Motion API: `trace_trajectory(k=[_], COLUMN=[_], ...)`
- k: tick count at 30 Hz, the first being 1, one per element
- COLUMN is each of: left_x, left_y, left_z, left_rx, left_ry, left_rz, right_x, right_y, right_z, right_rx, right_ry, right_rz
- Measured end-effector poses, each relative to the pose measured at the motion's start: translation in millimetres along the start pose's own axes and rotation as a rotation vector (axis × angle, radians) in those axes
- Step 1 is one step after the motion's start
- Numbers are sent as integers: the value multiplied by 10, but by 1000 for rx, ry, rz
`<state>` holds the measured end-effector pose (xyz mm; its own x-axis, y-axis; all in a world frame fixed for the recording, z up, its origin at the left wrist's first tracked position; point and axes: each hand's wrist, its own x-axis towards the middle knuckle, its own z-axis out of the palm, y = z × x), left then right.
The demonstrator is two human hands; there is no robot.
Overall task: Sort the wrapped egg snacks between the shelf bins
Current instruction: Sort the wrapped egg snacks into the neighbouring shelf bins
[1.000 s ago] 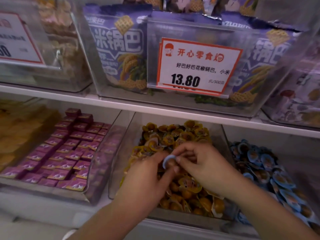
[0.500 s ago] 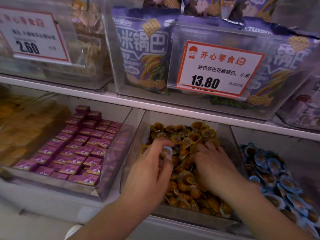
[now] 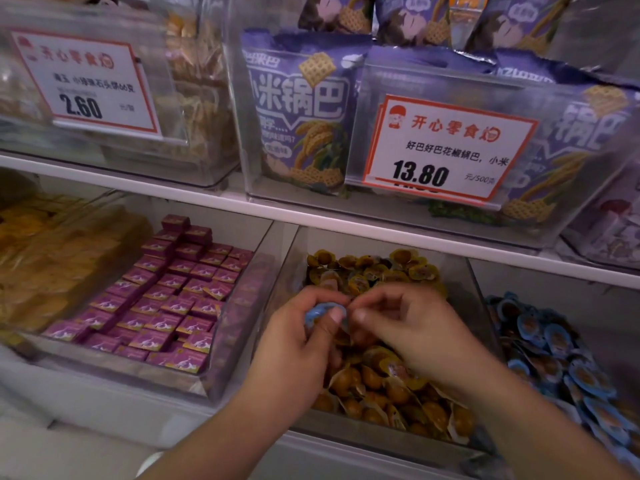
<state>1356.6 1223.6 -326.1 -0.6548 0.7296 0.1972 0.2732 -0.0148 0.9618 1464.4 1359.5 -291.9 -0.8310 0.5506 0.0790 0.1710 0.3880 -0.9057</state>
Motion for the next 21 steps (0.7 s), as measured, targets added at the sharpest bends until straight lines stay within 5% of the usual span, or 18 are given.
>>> trace_trajectory(k=[2,4,7,11,16,21], left_x=[-79,-200,-389,-428,-372,-309], left_y=[-6,-14,-16,14,58,62], left_z=[-78,-118,-126,-167,-272,-363], left_rx=[8,81,277,160,-67,-255], left_ry=[14,-33,-59,11,43,52], left_rz=[-45,-44,41,21,-64,-105], right_x=[81,204,425,736,875,710], right_y=[46,120,138,127,202,299], right_z=[-116,-129,156,574,415,172], right_rx=[79,-125,-535,-886,-916,-776], right_ry=[104,145,-106,-432,-468,-318], right_rz=[64,75,-47,-177,-34,60])
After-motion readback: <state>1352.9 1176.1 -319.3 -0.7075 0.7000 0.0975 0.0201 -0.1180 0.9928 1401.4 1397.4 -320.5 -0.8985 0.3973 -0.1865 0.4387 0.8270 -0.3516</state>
